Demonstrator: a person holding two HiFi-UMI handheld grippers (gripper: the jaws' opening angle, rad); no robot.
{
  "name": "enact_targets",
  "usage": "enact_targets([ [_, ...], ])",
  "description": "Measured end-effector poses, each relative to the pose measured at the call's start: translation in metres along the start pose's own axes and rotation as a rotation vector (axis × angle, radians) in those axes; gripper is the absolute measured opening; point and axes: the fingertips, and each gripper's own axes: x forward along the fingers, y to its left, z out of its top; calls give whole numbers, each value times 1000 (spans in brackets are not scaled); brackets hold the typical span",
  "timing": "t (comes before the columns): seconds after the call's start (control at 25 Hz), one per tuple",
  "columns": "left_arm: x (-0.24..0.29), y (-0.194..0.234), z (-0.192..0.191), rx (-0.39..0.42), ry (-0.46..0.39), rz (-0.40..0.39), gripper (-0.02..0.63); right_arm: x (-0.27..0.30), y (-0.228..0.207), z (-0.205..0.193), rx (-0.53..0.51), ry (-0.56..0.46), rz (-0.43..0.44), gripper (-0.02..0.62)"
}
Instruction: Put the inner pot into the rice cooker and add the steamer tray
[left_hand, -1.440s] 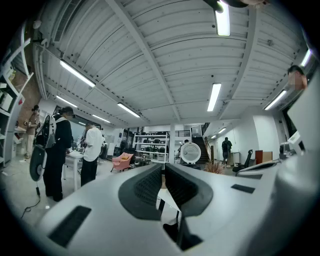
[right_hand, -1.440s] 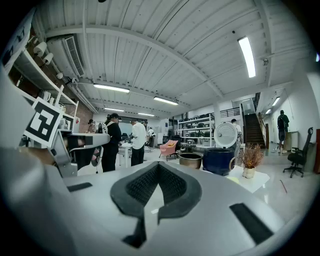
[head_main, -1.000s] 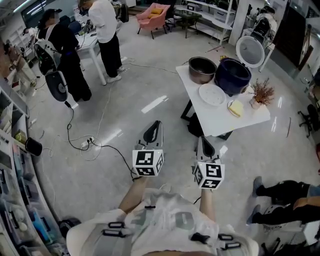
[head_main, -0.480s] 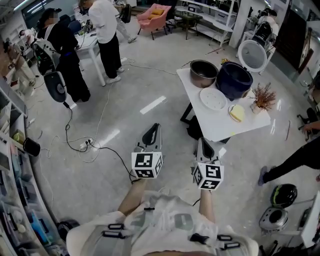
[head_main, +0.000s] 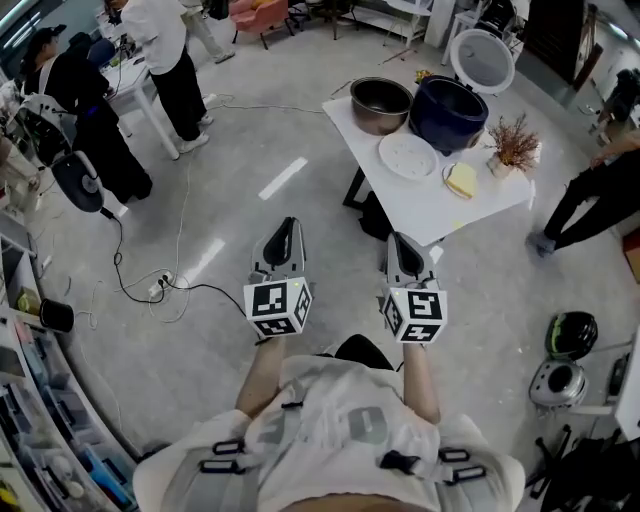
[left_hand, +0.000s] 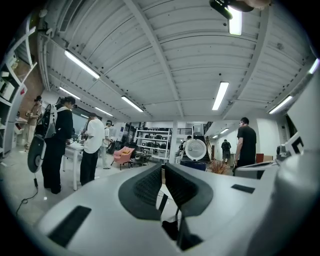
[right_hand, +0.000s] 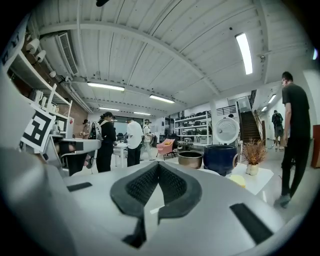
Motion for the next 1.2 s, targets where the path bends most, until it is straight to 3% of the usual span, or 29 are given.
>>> enact_targets([
  [0.24,28,-2,2,-19,0,-31,37,8,-19,9,-14,-4,-43,8],
  [0.44,47,-22,6,21,-18,-62,37,18,-39,13,-99,3,-68,8],
  [0.76,105,-39,-1,54,-33,-75,37,68,-76,10,-189,-20,-57,8],
  [0.96,151,-46,4,0,-65,-78,37,104,-107,15,-188,-31,-50,8],
  [1.2,218,-53,-3,34,-41,-63,37,161,-146,20,-196,-22,-26,9],
])
